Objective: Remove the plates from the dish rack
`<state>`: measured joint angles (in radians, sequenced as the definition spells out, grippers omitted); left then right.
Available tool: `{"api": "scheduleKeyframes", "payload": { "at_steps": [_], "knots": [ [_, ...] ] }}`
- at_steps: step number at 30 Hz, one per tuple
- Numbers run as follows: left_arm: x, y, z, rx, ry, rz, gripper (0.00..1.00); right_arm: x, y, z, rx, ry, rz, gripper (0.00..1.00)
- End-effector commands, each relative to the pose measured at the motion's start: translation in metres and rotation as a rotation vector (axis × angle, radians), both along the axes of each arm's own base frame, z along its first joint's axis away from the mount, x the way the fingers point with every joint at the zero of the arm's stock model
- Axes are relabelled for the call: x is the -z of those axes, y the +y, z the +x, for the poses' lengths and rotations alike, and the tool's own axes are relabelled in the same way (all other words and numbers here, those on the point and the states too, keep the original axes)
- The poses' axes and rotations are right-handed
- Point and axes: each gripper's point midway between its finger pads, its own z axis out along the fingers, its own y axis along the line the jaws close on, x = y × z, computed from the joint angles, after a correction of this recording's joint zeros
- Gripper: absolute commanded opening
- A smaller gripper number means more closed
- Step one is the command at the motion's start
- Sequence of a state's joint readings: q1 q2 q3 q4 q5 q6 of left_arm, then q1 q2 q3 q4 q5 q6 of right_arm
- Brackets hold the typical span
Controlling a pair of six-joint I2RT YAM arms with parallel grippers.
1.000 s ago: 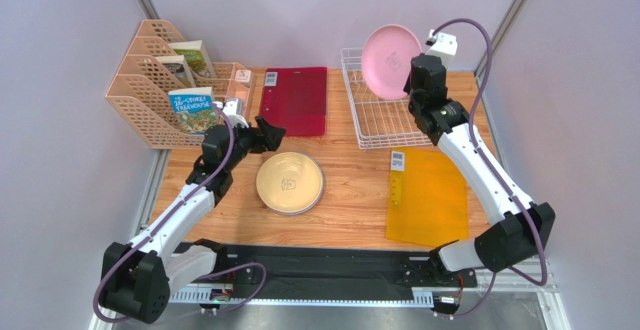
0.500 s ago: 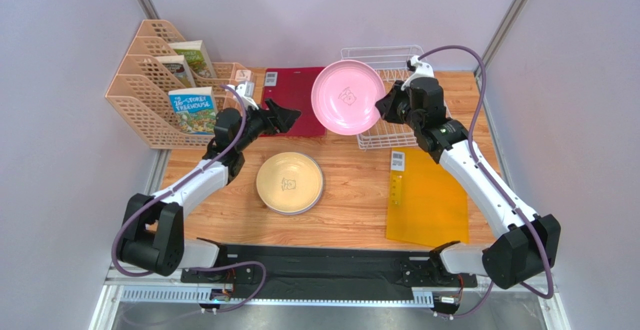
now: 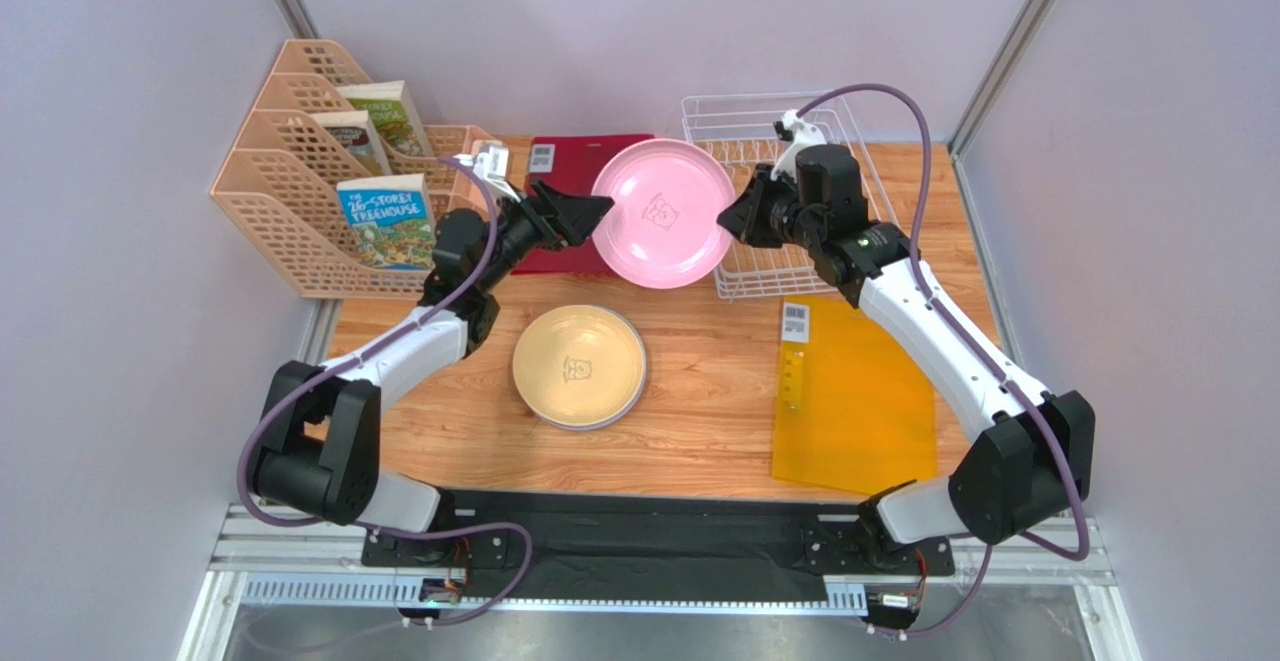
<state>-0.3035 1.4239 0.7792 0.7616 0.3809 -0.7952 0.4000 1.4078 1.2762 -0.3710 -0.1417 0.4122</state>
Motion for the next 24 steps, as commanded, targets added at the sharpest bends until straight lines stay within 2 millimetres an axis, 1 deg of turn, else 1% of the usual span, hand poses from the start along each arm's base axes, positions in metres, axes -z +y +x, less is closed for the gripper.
{"api": "scheduleKeyframes", "payload": {
  "at_steps": [1,3,4,5,6,8,9,11,12,13,14,15,16,17,18,19,20,21,23,24],
  "knots": [
    [-0.024,-0.011,0.001,0.037,-0.079,-0.036,0.87,-0.035,0.026,-0.006,-0.129,-0.084,0.081,0.00],
    [-0.018,-0.012,0.003,0.035,-0.070,-0.031,0.86,-0.036,0.029,-0.007,-0.145,-0.083,0.091,0.00],
    [-0.017,-0.012,0.003,0.034,-0.070,-0.032,0.82,-0.036,0.030,-0.007,-0.149,-0.083,0.094,0.00],
    [-0.015,-0.012,0.004,0.032,-0.066,-0.031,0.76,-0.035,0.031,-0.007,-0.149,-0.078,0.093,0.00],
    [-0.013,-0.012,0.005,0.029,-0.062,-0.029,0.62,-0.033,0.031,-0.006,-0.151,-0.077,0.090,0.00],
    [-0.011,-0.012,0.004,0.026,-0.064,-0.020,0.49,-0.031,0.032,-0.006,-0.152,-0.069,0.084,0.02],
    [-0.007,-0.011,0.003,0.023,-0.055,-0.015,0.37,-0.030,0.030,-0.004,-0.146,-0.071,0.077,0.03],
    [-0.004,-0.006,0.001,0.000,-0.051,-0.008,0.28,-0.027,0.030,-0.003,-0.142,-0.066,0.068,0.11],
    [0.002,-0.004,-0.002,-0.010,-0.045,0.004,0.21,-0.025,0.029,-0.001,-0.131,-0.064,0.061,0.16],
    [0.002,0.000,-0.005,-0.026,-0.043,0.009,0.19,-0.025,0.028,0.000,-0.129,-0.064,0.057,0.32],
    [0.005,0.002,-0.006,-0.033,-0.037,0.018,0.17,-0.022,0.027,0.001,-0.126,-0.061,0.051,0.41],
    [0.011,0.005,-0.009,-0.043,-0.028,0.032,0.16,-0.020,0.027,0.003,-0.119,-0.062,0.045,0.47],
    [0.010,0.008,-0.014,-0.050,-0.023,0.043,0.15,-0.020,0.025,0.004,-0.113,-0.066,0.035,0.57],
    [0.013,0.010,-0.017,-0.057,-0.013,0.053,0.15,-0.018,0.023,0.005,-0.103,-0.064,0.026,0.60],
    [0.020,0.013,-0.021,-0.065,0.001,0.075,0.15,-0.015,0.018,0.009,-0.074,-0.063,0.005,0.64],
    [0.022,0.018,-0.028,-0.080,0.020,0.097,0.15,-0.013,0.015,0.011,-0.064,-0.069,-0.017,0.66],
    [0.025,0.021,-0.033,-0.088,0.032,0.109,0.16,-0.009,0.010,0.012,-0.046,-0.058,-0.040,0.67],
    [0.033,0.025,-0.038,-0.097,0.051,0.133,0.18,-0.007,0.003,0.016,-0.011,-0.062,-0.071,0.67],
    [0.048,0.039,-0.049,-0.150,0.135,0.176,0.18,0.001,-0.006,0.020,0.018,-0.055,-0.128,0.68],
    [0.059,0.044,-0.054,-0.163,0.161,0.204,0.18,0.002,-0.012,0.023,0.045,-0.061,-0.151,0.70]
  ]
}}
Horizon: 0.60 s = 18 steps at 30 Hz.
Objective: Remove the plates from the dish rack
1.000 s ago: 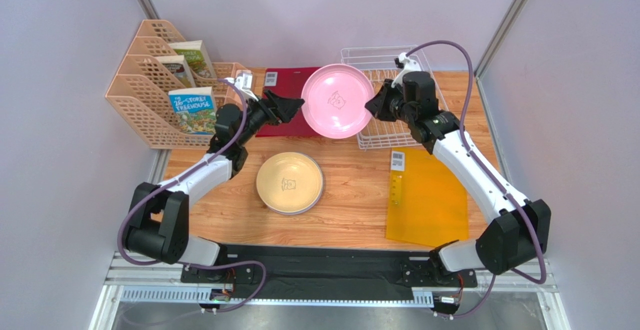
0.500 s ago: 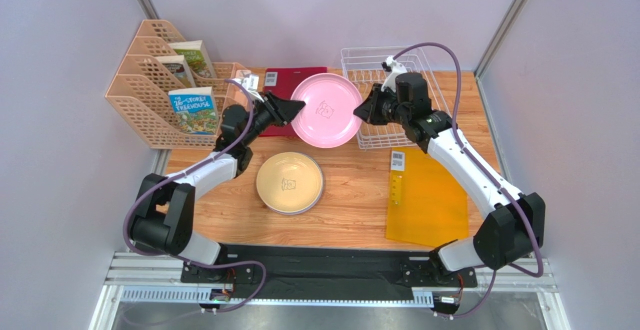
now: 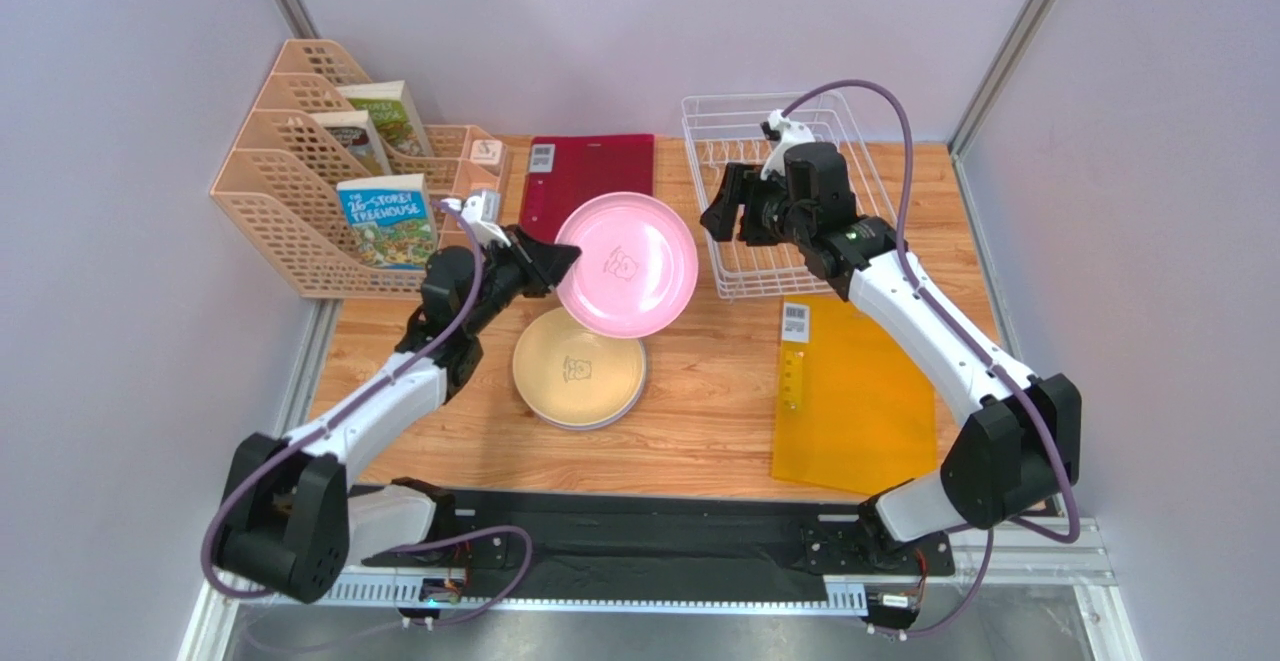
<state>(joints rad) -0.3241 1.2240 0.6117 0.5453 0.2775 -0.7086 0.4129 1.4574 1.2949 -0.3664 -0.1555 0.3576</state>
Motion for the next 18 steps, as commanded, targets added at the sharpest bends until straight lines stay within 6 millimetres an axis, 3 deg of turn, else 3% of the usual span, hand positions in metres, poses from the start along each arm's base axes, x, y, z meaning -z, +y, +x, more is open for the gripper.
{"api": "scheduleKeyframes", "payload": {
  "at_steps": [1,3,5,6,8,9,11,12,15,18],
  "knots": [
    [0.013,0.027,-0.022,-0.093,0.057,0.099,0.18,-0.008,-0.023,0.019,0.103,-0.064,-0.117,0.70],
    [0.033,0.037,-0.032,-0.124,0.104,0.135,0.17,-0.002,-0.032,0.024,0.154,-0.058,-0.148,0.70],
    [0.037,0.043,-0.039,-0.138,0.111,0.150,0.16,0.000,-0.034,0.027,0.169,-0.061,-0.155,0.71],
    [0.050,0.046,-0.045,-0.135,0.139,0.176,0.16,0.002,-0.035,0.028,0.172,-0.058,-0.161,0.71],
    [0.059,0.049,-0.052,-0.141,0.153,0.185,0.15,0.003,-0.038,0.030,0.190,-0.062,-0.172,0.71],
    [0.074,0.053,-0.058,-0.150,0.177,0.196,0.15,0.003,-0.039,0.031,0.194,-0.063,-0.175,0.71],
    [0.081,0.058,-0.064,-0.166,0.171,0.194,0.13,0.003,-0.042,0.031,0.207,-0.068,-0.180,0.71],
    [0.097,0.063,-0.068,-0.188,0.172,0.205,0.13,0.002,-0.042,0.031,0.209,-0.073,-0.179,0.71],
    [0.118,0.077,-0.077,-0.241,0.195,0.230,0.13,-0.002,-0.042,0.030,0.208,-0.088,-0.165,0.71],
    [0.120,0.084,-0.080,-0.273,0.175,0.238,0.13,-0.005,-0.040,0.028,0.198,-0.101,-0.147,0.71]
  ]
}}
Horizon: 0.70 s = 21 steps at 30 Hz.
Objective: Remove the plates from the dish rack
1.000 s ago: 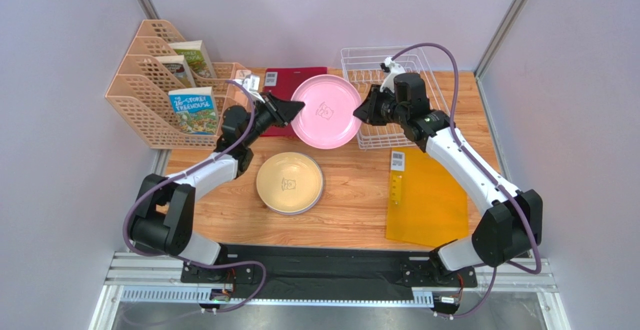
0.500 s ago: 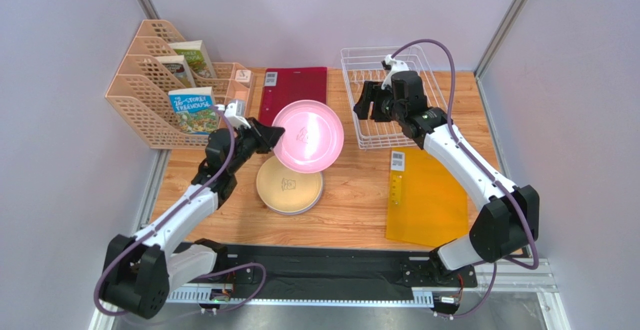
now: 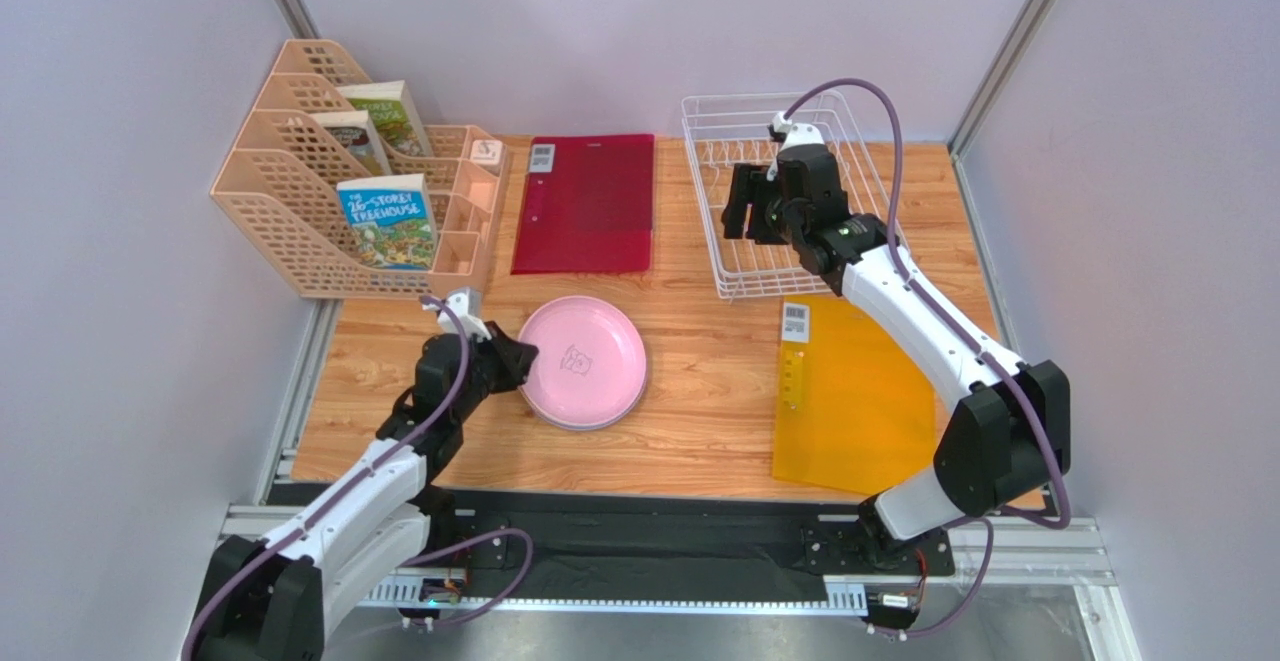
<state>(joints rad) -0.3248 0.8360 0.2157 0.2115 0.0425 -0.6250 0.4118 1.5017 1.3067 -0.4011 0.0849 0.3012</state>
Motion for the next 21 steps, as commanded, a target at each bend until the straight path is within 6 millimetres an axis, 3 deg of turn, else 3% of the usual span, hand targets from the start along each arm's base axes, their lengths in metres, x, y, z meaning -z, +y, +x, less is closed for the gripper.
{"api": "scheduleKeyframes", "payload": {
  "at_steps": [1,6,10,11,14,21],
  "knots": [
    [-0.019,0.012,0.008,-0.058,-0.105,0.025,0.13,-0.028,0.000,0.004,0.006,-0.098,0.029,0.71],
    [-0.015,0.018,0.007,-0.073,-0.093,0.064,0.17,-0.029,0.002,0.004,-0.003,-0.097,0.039,0.71],
    [-0.015,0.018,0.006,-0.072,-0.093,0.060,0.31,-0.031,0.002,0.003,-0.002,-0.104,0.044,0.72],
    [-0.016,0.018,0.006,-0.071,-0.096,0.059,0.40,-0.031,0.001,0.002,-0.001,-0.107,0.040,0.72],
    [-0.021,0.018,0.005,-0.067,-0.101,0.068,0.45,-0.033,-0.002,0.002,0.006,-0.122,0.034,0.72],
    [-0.055,0.021,0.004,-0.060,-0.162,0.093,0.56,-0.033,-0.015,0.005,0.052,-0.155,-0.013,0.73]
  ]
}}
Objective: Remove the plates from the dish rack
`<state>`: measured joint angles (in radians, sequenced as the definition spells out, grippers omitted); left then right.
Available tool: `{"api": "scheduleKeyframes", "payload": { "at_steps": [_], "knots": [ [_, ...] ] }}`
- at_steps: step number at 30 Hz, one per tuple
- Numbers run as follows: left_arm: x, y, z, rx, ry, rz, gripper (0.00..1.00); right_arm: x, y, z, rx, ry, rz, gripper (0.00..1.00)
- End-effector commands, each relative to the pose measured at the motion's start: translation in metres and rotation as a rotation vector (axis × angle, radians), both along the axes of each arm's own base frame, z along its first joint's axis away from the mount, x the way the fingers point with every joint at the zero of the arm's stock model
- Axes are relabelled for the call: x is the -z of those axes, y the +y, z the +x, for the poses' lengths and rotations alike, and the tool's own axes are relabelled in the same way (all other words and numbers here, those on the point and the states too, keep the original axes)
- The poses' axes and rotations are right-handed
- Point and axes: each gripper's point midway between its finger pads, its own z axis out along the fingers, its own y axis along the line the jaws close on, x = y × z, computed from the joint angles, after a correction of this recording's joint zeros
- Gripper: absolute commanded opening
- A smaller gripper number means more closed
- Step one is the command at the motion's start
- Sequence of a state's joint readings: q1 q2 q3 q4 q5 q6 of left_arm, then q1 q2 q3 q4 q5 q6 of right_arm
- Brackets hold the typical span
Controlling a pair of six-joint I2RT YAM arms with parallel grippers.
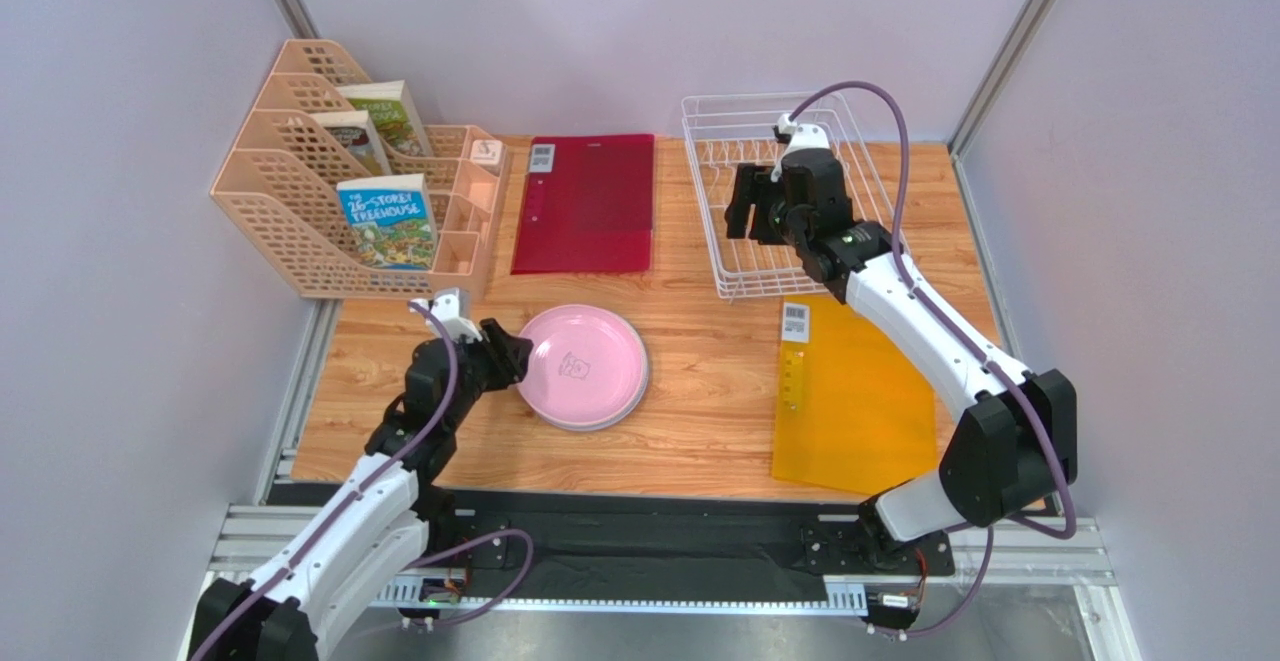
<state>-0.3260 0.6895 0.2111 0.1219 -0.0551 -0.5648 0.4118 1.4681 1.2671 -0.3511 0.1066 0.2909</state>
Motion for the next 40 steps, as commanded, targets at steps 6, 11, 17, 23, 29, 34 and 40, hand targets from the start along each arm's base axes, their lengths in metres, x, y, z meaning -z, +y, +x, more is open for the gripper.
{"api": "scheduleKeyframes", "payload": {
  "at_steps": [6,11,17,23,29,34,40],
  "knots": [
    [-0.099,0.000,0.009,0.057,-0.198,0.085,0.69,-0.028,-0.022,0.005,0.075,-0.182,-0.035,0.73],
    [-0.147,-0.006,0.023,0.123,-0.282,0.192,0.76,-0.022,-0.035,0.009,0.128,-0.212,-0.088,0.73],
    [-0.177,-0.018,0.047,0.174,-0.326,0.244,0.76,-0.022,-0.042,0.011,0.154,-0.236,-0.116,0.73],
    [-0.170,-0.034,0.058,0.217,-0.332,0.185,0.76,-0.038,-0.040,0.004,0.128,-0.269,-0.099,0.76],
    [-0.160,-0.036,0.061,0.225,-0.297,0.192,0.76,-0.049,-0.044,-0.006,0.127,-0.303,-0.086,0.77],
    [-0.163,-0.035,0.053,0.231,-0.326,0.180,0.77,-0.056,-0.044,-0.012,0.122,-0.325,-0.055,0.78],
    [-0.170,-0.026,0.041,0.199,-0.366,0.176,0.79,-0.061,-0.042,-0.018,0.109,-0.342,-0.031,0.79]
  ]
}}
